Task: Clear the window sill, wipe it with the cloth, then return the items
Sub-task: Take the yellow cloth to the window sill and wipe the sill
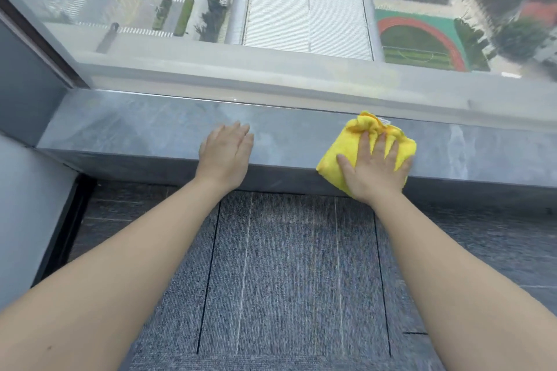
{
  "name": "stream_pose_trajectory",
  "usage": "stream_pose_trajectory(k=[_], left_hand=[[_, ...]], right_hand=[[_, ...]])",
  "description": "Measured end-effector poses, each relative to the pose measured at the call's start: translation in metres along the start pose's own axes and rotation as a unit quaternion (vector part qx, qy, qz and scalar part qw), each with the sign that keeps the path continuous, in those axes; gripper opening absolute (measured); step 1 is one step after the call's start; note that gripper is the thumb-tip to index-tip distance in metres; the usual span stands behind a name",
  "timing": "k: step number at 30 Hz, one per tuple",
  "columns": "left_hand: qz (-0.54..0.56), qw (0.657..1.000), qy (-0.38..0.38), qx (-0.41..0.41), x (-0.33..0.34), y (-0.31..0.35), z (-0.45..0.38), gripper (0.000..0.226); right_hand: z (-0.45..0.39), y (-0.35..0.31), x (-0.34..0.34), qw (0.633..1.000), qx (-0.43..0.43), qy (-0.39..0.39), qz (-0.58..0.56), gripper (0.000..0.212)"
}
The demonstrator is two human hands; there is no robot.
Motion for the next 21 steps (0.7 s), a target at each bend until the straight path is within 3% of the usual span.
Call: stream_pose_trajectory(k=[6, 10, 14, 18, 21], left_hand=[[0.031, 0.999, 0.008, 0.001, -0.001, 0.001, -0.002, 0.042], [0.048, 0.999, 0.02, -0.008, -0.006, 0.0, 0.004, 0.042], [0.05, 0.998, 0.036, -0.016, -0.005, 0.005, 0.005, 0.041], [0.044, 0.998, 0.047, -0.016, 0.005, 0.011, 0.004, 0.045], [0.051, 0.998, 0.039, -0.017, 0.013, 0.021, 0.003, 0.057]], right_hand=[[-0.013, -0.035, -0.004, 0.991, 0.086, 0.015, -0.099, 0.086], [-0.018, -0.055, -0.005, 0.989, 0.058, 0.052, -0.124, 0.081], [-0.011, -0.067, 0.005, 0.988, -0.108, 0.099, -0.052, 0.064], [0.003, -0.06, 0.015, 0.945, -0.314, 0.087, 0.006, 0.051], [0.01, -0.038, 0.016, 0.917, -0.392, 0.075, 0.014, 0.061]])
Point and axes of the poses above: each hand's wrist, its own z-axis away from the middle knuckle, its own x-axis out of the palm, y = z × x, the point moved 2 cm from there along -z, towards the middle knuckle, and after that the axes turned 9 degrees about -y, right-handed, at the moved point
